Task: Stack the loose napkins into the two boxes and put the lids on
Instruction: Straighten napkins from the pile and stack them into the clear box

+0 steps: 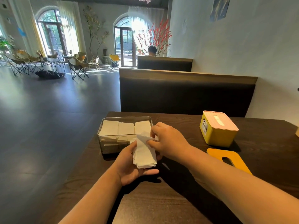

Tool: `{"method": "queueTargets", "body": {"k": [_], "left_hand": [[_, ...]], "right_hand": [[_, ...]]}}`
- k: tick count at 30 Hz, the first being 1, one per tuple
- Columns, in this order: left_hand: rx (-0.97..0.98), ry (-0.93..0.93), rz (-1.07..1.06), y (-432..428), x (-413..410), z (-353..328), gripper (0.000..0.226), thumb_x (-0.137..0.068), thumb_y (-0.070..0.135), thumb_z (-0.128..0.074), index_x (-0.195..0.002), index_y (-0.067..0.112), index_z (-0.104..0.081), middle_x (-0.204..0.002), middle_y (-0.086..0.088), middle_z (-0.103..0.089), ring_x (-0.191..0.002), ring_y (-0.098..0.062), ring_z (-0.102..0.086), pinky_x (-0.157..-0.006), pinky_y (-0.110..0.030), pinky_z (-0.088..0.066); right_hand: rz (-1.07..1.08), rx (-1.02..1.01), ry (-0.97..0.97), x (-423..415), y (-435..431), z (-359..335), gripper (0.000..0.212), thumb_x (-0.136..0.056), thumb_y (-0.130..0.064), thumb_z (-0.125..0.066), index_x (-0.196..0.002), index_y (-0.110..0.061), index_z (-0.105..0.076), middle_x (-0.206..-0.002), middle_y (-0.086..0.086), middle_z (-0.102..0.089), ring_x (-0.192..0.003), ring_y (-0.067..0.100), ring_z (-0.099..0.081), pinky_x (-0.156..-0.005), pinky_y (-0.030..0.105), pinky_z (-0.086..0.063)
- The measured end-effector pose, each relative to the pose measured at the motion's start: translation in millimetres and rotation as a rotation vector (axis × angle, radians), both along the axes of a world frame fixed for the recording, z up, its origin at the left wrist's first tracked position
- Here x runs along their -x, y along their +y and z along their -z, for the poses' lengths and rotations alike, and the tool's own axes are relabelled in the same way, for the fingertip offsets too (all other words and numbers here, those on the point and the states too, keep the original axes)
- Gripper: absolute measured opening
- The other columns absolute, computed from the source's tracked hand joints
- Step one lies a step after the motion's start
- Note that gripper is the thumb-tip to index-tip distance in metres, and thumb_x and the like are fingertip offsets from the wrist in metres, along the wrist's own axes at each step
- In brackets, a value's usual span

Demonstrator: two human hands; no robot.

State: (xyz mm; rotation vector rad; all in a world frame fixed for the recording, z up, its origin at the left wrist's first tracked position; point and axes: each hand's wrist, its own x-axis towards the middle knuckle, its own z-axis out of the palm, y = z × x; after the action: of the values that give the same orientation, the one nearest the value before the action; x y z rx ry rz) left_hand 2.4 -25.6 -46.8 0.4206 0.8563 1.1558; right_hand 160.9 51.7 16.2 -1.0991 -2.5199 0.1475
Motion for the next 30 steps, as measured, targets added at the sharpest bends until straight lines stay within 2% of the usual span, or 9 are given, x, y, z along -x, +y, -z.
{"method": "queueTargets", "body": {"k": [3,7,11,13,17,21,23,26,30], "left_hand": [[-0.005,-0.006,0.008,2,1,1,0.052,-0.108,0.053,-0.040,-0.141,0.020,-0.062,-0.133,-0.025,-0.069,-0.120,-0.043,-0.069,-0.096,-0.069,-0.054],[-0.026,-0.010,0.004,2,1,1,0.051,-0.107,0.052,-0.043,-0.141,0.020,-0.061,-0.133,-0.025,-0.068,-0.121,-0.044,-0.068,-0.097,-0.069,-0.053],[-0.059,-0.028,-0.003,-1,2,-1,0.054,-0.102,0.058,-0.047,-0.128,0.019,-0.076,-0.130,-0.025,-0.070,-0.124,-0.043,-0.066,-0.090,-0.065,-0.058],[-0.060,-0.031,-0.020,-2,1,-2,0.057,-0.102,0.062,-0.045,-0.119,0.020,-0.079,-0.124,-0.025,-0.072,-0.124,-0.044,-0.066,-0.094,-0.066,-0.057],[-0.085,0.032,-0.046,-3,-2,-5,0.053,-0.098,0.063,-0.051,-0.112,0.022,-0.082,-0.118,-0.022,-0.075,-0.120,-0.043,-0.068,-0.103,-0.069,-0.050],[-0.091,0.056,-0.032,-4,-1,-7,0.053,-0.096,0.060,-0.053,-0.112,0.018,-0.082,-0.129,-0.023,-0.070,-0.132,-0.043,-0.060,-0.111,-0.071,-0.042],[-0.083,0.036,-0.028,-4,0,-7,0.058,-0.094,0.063,-0.056,-0.118,0.016,-0.080,-0.127,-0.025,-0.070,-0.124,-0.042,-0.064,-0.113,-0.067,-0.042],[-0.090,0.013,-0.020,-3,-1,-5,0.058,-0.095,0.066,-0.057,-0.124,0.020,-0.076,-0.123,-0.023,-0.067,-0.117,-0.041,-0.061,-0.109,-0.067,-0.045],[-0.060,-0.021,-0.005,-3,-1,-4,0.061,-0.095,0.063,-0.057,-0.134,0.019,-0.071,-0.129,-0.021,-0.071,-0.118,-0.039,-0.068,-0.091,-0.065,-0.058]], "right_hand": [[-0.003,-0.074,-0.039,-2,0,1,0.019,-0.097,-0.049,-0.067,-0.102,-0.031,-0.063,-0.111,-0.011,-0.057,-0.096,0.009,-0.052,-0.088,0.030,-0.051],[-0.001,-0.033,-0.025,-4,-5,-3,0.020,-0.098,-0.051,-0.065,-0.100,-0.032,-0.061,-0.110,-0.011,-0.058,-0.097,0.009,-0.055,-0.086,0.030,-0.056],[-0.070,0.315,0.147,-13,-13,-12,0.017,-0.098,-0.043,-0.069,-0.096,-0.027,-0.063,-0.104,-0.011,-0.064,-0.088,0.014,-0.069,-0.074,0.028,-0.064],[-0.128,0.496,0.231,-17,-16,-16,0.014,-0.098,-0.040,-0.070,-0.099,-0.026,-0.066,-0.104,-0.008,-0.069,-0.086,0.013,-0.073,-0.071,0.027,-0.064],[-0.221,0.608,0.315,-22,-18,-21,0.015,-0.099,-0.036,-0.070,-0.095,-0.022,-0.068,-0.099,-0.007,-0.072,-0.088,0.013,-0.072,-0.074,0.026,-0.062],[-0.236,0.769,0.501,-26,-14,-23,0.019,-0.101,-0.029,-0.068,-0.099,-0.010,-0.067,-0.096,-0.004,-0.072,-0.071,0.005,-0.064,-0.060,0.015,-0.049],[-0.220,0.848,0.549,-29,-11,-26,0.020,-0.100,-0.029,-0.067,-0.097,-0.010,-0.067,-0.096,-0.001,-0.072,-0.068,0.006,-0.061,-0.058,0.016,-0.046],[-0.158,0.803,0.457,-25,-10,-21,0.022,-0.101,-0.032,-0.067,-0.098,-0.010,-0.068,-0.095,-0.006,-0.073,-0.076,0.003,-0.069,-0.062,0.015,-0.053],[0.049,0.644,0.420,-14,0,1,0.018,-0.100,-0.038,-0.068,-0.097,-0.020,-0.069,-0.095,-0.003,-0.074,-0.089,0.018,-0.074,-0.076,0.040,-0.066]]}}
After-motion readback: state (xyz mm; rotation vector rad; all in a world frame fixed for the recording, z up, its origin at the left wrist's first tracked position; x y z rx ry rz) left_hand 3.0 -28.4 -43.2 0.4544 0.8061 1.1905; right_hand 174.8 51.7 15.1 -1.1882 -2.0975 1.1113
